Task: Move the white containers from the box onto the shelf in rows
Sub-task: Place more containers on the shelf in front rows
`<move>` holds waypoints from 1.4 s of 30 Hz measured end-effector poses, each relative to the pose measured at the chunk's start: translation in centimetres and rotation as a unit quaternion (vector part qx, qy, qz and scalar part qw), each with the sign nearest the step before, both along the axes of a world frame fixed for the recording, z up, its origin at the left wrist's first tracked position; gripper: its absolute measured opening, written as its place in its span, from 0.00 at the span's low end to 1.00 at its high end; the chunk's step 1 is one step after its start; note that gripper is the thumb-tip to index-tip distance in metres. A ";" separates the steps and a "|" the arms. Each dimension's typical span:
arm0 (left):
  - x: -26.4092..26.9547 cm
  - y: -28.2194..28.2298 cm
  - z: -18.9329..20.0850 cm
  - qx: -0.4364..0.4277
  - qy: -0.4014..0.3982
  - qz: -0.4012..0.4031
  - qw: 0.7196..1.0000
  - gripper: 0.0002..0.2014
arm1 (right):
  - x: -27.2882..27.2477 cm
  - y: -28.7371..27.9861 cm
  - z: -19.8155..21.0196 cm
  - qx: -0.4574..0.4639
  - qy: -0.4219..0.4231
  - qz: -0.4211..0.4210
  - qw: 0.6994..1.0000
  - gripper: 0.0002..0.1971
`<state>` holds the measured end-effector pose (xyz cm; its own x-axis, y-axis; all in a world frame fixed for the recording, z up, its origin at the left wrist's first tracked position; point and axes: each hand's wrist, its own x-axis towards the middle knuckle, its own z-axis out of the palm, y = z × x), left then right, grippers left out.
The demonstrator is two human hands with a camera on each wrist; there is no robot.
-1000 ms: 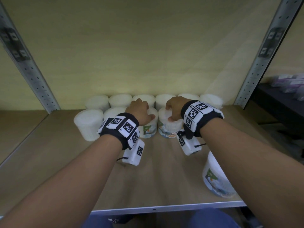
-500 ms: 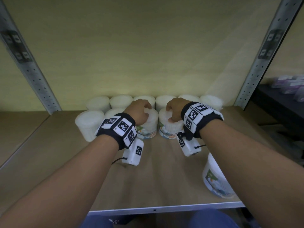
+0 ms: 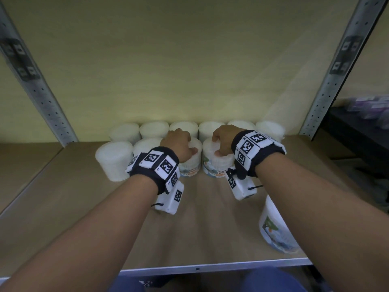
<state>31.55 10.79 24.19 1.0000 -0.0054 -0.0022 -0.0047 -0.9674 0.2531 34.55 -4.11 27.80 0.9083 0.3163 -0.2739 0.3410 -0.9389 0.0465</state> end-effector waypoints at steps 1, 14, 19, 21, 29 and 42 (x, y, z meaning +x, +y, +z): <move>0.0 0.1 0.1 -0.005 0.005 -0.005 1.000 0.26 | 0.0 0.0 0.0 0.003 -0.003 0.003 1.000 0.28; -0.7 0.9 1.0 -0.033 0.034 -0.071 0.996 0.25 | -0.2 -0.1 0.0 0.018 0.006 -0.005 1.000 0.29; -0.7 1.2 0.9 -0.043 0.030 -0.073 0.996 0.24 | -0.3 -0.3 -0.3 0.023 -0.008 -0.005 1.000 0.28; -0.7 1.3 0.9 -0.043 0.030 -0.076 0.996 0.24 | -0.4 -0.3 -0.3 0.024 -0.010 -0.004 1.000 0.28; -0.5 1.5 0.7 -0.058 0.030 -0.071 0.995 0.24 | -0.6 -0.6 -0.8 0.027 -0.022 0.010 0.999 0.30; -3.8 1.3 1.2 -0.032 0.036 -0.088 0.995 0.24 | -4.0 -0.7 -0.3 0.032 -0.004 0.004 0.999 0.30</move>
<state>27.79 12.14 25.42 0.9807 -0.1834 -0.0676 -0.1528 -0.9350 0.3199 30.60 -4.82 27.52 0.9072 0.3411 -0.2462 0.3492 -0.9370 -0.0115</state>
